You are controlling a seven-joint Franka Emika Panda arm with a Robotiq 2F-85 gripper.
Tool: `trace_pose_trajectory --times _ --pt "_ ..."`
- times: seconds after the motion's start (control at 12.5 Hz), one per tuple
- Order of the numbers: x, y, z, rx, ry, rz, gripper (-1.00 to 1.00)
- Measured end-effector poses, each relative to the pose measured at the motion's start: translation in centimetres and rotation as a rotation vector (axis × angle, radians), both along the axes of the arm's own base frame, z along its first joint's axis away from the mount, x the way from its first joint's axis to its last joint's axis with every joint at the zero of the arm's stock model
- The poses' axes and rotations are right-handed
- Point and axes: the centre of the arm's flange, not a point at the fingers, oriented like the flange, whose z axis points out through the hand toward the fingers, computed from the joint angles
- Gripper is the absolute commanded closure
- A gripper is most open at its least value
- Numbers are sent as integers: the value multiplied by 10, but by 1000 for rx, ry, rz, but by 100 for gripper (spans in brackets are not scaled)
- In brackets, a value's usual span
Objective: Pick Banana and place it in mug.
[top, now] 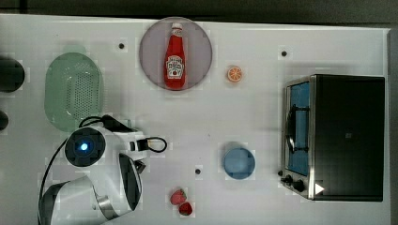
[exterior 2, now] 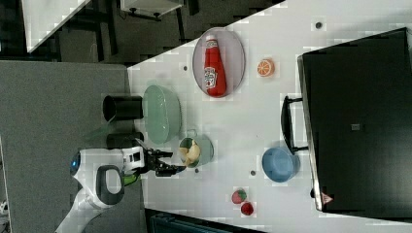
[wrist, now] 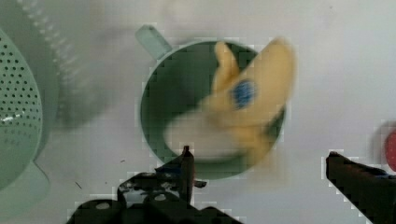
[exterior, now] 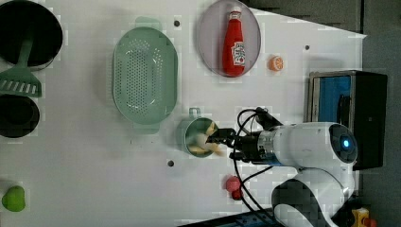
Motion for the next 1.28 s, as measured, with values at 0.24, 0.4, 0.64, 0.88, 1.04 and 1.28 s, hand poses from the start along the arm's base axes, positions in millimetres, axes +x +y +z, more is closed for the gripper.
trace_pose_trajectory --times 0.24,0.4,0.64,0.88,1.04,1.28 --pt "18 -2 38 19 -106 -14 -100" --pt "19 0 83 7 -145 -7 -100" --pt "17 -14 159 -21 -162 -30 -100" --pt "35 -61 240 18 -200 -134 -100" --pt "51 -119 278 10 -208 -220 -100" --pt "62 -208 301 -63 -247 -332 -100"
